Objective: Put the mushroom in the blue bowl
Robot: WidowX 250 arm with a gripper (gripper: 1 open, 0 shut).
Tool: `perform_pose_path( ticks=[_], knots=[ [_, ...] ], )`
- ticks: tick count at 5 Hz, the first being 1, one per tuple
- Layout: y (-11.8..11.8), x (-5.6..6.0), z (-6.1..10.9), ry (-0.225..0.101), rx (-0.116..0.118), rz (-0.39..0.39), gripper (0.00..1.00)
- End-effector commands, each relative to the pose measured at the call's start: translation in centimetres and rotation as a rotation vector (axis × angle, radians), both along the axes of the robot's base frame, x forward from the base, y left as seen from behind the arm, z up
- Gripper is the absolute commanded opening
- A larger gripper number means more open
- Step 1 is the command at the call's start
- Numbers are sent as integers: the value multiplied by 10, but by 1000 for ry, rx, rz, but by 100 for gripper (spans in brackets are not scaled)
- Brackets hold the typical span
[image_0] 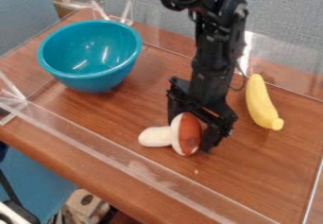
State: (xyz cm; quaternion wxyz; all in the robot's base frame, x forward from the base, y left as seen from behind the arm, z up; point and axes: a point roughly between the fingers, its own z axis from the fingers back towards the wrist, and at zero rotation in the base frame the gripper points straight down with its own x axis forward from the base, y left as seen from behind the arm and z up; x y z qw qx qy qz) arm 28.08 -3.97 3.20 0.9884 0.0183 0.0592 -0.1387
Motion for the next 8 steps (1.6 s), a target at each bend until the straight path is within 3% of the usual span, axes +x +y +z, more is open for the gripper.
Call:
perform_pose_path(
  ticks=[1, 2, 3, 5, 7, 8],
  knots=[
    [8, 8, 2, -38, -6, 1, 100],
    [16, 10, -2, -35, -9, 8, 100],
    [22, 11, -5, -31, -8, 13, 0],
    [31, 20, -8, -33, -13, 9, 0],
    [19, 25, -6, -28, -14, 106, 0],
    [16, 21, -8, -26, -14, 179, 0]
  ],
)
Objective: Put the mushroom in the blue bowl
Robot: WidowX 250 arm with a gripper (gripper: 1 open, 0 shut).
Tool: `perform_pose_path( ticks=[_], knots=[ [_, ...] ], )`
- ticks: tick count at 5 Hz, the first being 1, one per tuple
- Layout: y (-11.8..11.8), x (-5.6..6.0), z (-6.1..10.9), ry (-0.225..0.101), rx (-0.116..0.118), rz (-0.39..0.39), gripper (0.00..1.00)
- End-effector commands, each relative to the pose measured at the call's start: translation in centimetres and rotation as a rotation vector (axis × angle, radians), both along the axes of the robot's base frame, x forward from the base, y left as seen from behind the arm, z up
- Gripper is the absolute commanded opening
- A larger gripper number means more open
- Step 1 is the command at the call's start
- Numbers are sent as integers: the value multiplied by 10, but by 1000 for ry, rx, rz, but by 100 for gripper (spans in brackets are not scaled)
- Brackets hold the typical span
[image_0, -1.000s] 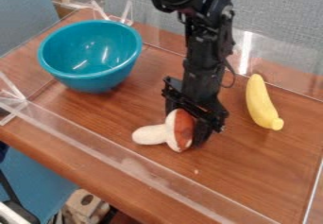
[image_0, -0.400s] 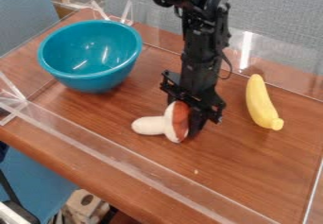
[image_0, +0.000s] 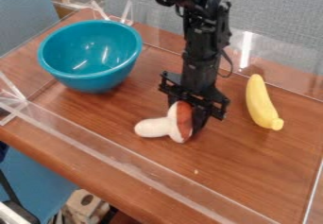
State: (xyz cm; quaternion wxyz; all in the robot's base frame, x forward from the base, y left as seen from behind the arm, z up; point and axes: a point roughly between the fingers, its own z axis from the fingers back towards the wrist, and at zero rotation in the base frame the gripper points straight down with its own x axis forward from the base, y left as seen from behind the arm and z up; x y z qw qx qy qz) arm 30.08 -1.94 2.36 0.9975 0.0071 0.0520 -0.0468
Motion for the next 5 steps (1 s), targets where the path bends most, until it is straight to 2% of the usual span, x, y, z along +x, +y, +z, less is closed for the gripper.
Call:
perform_pose_path(
  ticks=[1, 4, 5],
  knots=[
    [-8, -3, 0, -9, 1, 60, 0],
    [-27, -24, 0, -6, -4, 53, 0],
    [-20, -12, 5, -9, -11, 61, 0]
  ],
)
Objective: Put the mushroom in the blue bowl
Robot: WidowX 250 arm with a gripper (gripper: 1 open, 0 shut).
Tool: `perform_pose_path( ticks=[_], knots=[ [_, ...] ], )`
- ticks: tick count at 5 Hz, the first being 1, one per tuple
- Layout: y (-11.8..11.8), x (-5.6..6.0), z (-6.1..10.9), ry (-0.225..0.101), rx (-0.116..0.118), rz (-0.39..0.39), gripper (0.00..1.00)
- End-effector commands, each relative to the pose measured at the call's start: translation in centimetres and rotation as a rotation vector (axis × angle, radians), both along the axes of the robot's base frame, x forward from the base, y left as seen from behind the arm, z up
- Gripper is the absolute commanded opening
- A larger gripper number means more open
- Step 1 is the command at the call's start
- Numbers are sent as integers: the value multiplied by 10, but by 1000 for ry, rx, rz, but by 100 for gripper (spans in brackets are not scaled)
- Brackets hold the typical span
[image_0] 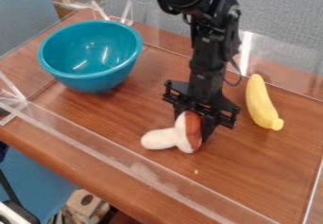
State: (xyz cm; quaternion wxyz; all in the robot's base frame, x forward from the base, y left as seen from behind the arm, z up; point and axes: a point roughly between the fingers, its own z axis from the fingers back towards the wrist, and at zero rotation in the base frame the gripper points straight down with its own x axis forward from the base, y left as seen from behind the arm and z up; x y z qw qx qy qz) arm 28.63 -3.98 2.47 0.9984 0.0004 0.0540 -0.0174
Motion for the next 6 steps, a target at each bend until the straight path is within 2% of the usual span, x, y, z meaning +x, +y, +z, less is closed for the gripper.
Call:
perform_pose_path(
  ticks=[1, 2, 3, 4, 5, 6],
  knots=[
    [4, 0, 31, -35, -11, 39, 0],
    [10, 12, 59, -69, -27, 22, 0],
    [24, 25, 86, -97, -28, 34, 100],
    [56, 32, 109, -121, -22, 148, 0],
    [62, 21, 88, -99, 0, 205, 100],
    [63, 11, 67, -87, 17, 259, 100]
  ],
)
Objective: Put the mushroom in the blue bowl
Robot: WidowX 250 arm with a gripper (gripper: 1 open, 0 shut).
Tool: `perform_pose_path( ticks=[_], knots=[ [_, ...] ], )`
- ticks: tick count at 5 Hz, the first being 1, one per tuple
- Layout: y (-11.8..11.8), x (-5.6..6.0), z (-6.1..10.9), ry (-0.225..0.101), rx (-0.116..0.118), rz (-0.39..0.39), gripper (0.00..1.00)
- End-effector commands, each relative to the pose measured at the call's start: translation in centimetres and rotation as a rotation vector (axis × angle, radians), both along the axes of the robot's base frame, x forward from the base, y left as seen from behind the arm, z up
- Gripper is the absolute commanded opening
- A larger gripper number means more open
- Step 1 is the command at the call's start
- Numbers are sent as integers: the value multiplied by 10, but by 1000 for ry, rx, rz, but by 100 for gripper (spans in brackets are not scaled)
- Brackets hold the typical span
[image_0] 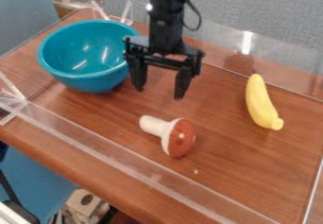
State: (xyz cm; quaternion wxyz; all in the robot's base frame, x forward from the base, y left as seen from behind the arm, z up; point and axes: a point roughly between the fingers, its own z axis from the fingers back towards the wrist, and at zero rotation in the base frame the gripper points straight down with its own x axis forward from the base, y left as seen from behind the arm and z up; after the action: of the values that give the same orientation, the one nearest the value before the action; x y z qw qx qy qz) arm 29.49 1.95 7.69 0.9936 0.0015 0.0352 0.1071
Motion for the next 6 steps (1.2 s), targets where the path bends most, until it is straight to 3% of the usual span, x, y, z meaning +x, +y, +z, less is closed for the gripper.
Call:
perform_pose_path(
  ticks=[1, 4, 5, 6],
  knots=[
    [1, -6, -1, -39, 13, 8, 100],
    [4, -8, -46, 5, 24, 64, 100],
    [8, -5, -49, 11, 27, 73, 0],
    [14, -2, -38, 1, 13, 66, 0]
  ],
)
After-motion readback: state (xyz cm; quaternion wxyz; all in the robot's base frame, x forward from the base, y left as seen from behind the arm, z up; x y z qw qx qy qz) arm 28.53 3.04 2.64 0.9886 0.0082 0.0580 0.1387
